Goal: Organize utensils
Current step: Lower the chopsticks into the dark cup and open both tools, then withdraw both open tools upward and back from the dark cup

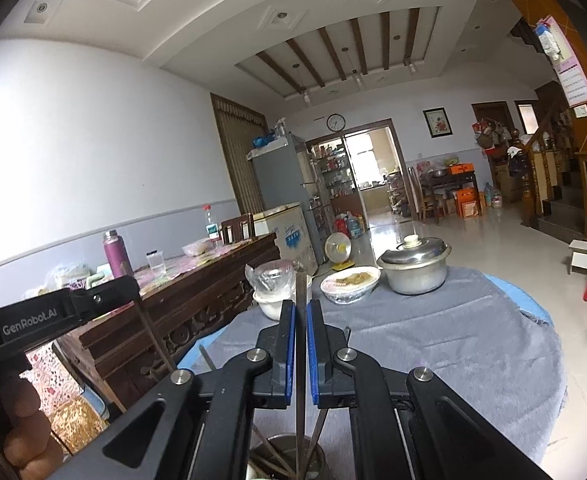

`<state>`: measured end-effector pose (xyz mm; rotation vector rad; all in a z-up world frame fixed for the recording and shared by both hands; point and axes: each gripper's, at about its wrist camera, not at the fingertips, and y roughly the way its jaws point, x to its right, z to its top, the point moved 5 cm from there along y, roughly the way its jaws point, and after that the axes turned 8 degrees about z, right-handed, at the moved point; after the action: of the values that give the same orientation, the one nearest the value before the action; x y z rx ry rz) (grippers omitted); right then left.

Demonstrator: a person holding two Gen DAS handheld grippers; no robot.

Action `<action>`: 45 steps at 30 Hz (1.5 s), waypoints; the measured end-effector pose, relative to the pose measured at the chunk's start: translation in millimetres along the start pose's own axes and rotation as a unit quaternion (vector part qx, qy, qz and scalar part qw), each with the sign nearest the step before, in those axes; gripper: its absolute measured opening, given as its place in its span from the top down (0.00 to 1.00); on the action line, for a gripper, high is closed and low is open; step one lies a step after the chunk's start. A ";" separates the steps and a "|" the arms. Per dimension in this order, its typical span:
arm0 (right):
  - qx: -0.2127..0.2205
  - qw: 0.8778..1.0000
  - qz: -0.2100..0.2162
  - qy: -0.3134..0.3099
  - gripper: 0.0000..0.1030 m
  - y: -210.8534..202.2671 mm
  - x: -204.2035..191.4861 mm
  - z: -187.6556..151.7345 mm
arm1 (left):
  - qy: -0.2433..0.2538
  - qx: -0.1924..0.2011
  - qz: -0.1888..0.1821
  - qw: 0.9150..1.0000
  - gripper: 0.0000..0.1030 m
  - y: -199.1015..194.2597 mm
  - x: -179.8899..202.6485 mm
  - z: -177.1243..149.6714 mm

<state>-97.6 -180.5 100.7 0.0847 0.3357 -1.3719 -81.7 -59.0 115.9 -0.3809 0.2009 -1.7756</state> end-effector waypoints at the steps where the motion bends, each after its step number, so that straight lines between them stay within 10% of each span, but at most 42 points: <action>1: -0.002 1.000 0.001 0.000 0.94 -0.2 0.3 -1.3 | 0.002 -0.002 0.001 1.000 0.95 -0.3 -0.3 -1.2; 41: -0.081 0.994 0.068 0.003 0.90 2.7 -14.9 -20.8 | 0.034 -0.078 -0.006 0.996 0.95 -16.4 -9.2 -27.2; 45: -0.072 0.995 0.063 0.021 0.63 -3.9 -7.2 -17.5 | 0.042 -0.081 -0.003 0.996 0.74 -20.4 -10.9 -30.1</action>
<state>-105.8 -170.0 86.7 0.0150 0.4560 -1.2181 -109.0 -45.6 93.2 -0.4235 0.4067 -1.7887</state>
